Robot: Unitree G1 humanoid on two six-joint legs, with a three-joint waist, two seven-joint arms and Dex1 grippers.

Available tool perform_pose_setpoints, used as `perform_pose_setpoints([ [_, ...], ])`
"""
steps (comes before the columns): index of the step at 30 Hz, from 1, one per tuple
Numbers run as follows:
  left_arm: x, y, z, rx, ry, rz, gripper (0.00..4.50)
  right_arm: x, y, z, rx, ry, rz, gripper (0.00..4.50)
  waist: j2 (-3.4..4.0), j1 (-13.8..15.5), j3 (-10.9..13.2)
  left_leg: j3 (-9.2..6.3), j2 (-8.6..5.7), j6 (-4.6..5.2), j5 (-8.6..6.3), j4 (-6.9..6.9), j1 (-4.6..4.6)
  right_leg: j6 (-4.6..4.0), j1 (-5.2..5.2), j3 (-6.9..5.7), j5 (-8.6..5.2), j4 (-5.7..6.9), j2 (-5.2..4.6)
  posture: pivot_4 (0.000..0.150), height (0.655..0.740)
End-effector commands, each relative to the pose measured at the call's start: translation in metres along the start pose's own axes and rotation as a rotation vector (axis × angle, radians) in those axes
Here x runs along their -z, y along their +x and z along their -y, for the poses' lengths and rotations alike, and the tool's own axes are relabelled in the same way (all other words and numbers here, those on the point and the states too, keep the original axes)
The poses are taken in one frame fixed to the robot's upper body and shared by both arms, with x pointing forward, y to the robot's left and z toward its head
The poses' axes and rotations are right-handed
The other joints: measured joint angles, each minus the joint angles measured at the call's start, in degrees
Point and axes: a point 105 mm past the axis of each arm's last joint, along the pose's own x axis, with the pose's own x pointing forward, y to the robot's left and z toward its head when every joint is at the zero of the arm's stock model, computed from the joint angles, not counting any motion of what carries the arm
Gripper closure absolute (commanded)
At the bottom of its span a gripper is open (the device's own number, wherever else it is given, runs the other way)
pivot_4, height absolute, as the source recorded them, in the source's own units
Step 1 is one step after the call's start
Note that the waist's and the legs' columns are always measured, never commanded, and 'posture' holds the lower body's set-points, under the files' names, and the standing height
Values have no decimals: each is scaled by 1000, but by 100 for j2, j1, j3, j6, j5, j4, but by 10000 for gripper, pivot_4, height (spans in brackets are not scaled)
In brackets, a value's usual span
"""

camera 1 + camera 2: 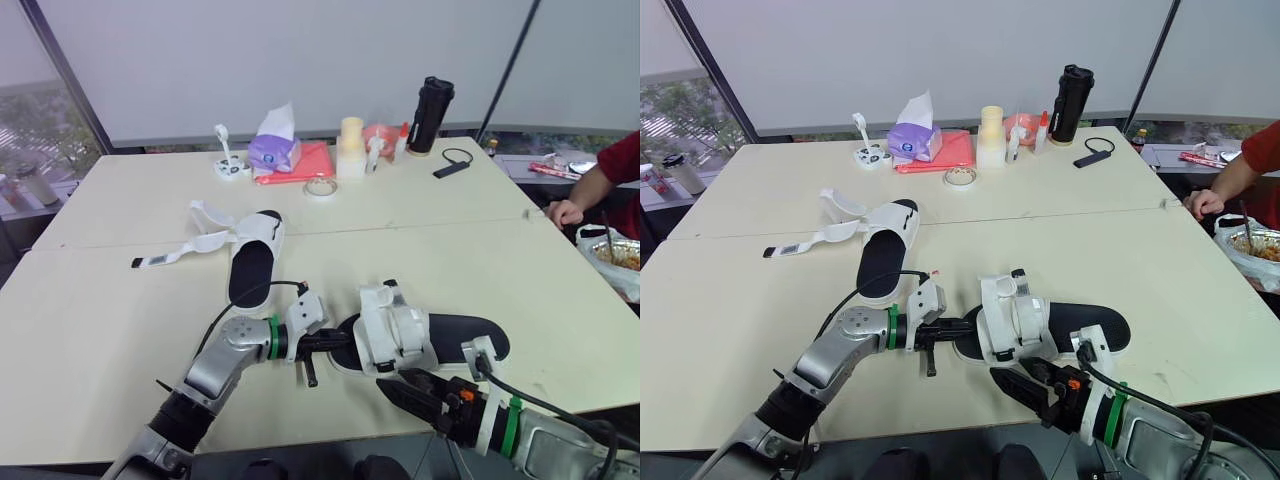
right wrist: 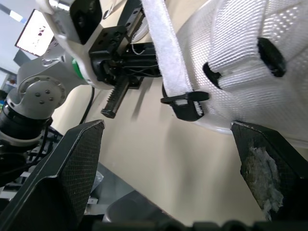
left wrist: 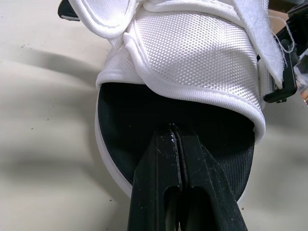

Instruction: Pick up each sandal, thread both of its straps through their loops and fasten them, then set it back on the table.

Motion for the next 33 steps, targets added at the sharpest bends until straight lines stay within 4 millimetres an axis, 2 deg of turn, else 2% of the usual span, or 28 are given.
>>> perform_pose_setpoints([
  [1, 60, -9, 0, -60, -146, -205, 45000, -11, 1, -15, -56, -48, 37, 572, -1, 0, 0, -2, 0, 0, 0, 0, 1, 0, 2, -2, 0, 0, 0, 1500, 7400],
  [12, 60, -8, 0, -63, -148, -201, 45000, -16, 5, -16, -70, -44, 57, 572, -3, -6, 1, -10, 2, 0, 0, 3, 3, 4, 8, -18, -2, 0, 2, 1500, 7400],
  [15, 61, -8, 0, -66, -152, -200, 45000, -15, 6, -17, -74, -42, 56, 9728, -1, -4, 0, -14, 4, 0, 0, 3, 4, 5, 10, -20, -3, 0, 2, 1500, 7400],
  [17, 61, -8, 0, -67, -154, -199, 45000, -13, 7, -17, -73, -42, 48, 18939, 2, 5, 0, -14, 4, 0, 0, 3, 2, 4, 8, -20, -3, 0, 1, 1500, 7400],
  [19, 61, -8, -1, -69, -153, -199, 45000, -8, 9, -14, -68, -39, 25, 30909, 1, 8, 0, -15, 4, 0, 0, 3, 0, -2, 8, -22, 1, 0, 1, 1500, 7400],
  [22, 61, -8, 0, -71, -152, -198, 45000, -2, 9, -10, -54, -36, 3, 44539, 2, 9, 0, -17, 4, 1, 0, 3, -1, -2, 8, -25, 1, 0, 1, 1500, 7400],
  [27, 61, -8, 0, -71, -152, -199, 45000, 9, 7, -7, -39, -39, -51, 44539, 3, 8, -1, -19, 4, 1, 0, 3, -1, -2, 9, -30, 0, 0, 1, 1500, 7400],
  [33, 61, -9, 1, -67, -152, -202, 45000, 36, -3, -4, -28, -64, -193, 44539, 4, 12, -3, -21, 4, 1, 0, 3, 0, -1, 10, -37, 0, 0, 2, 1500, 7400],
])
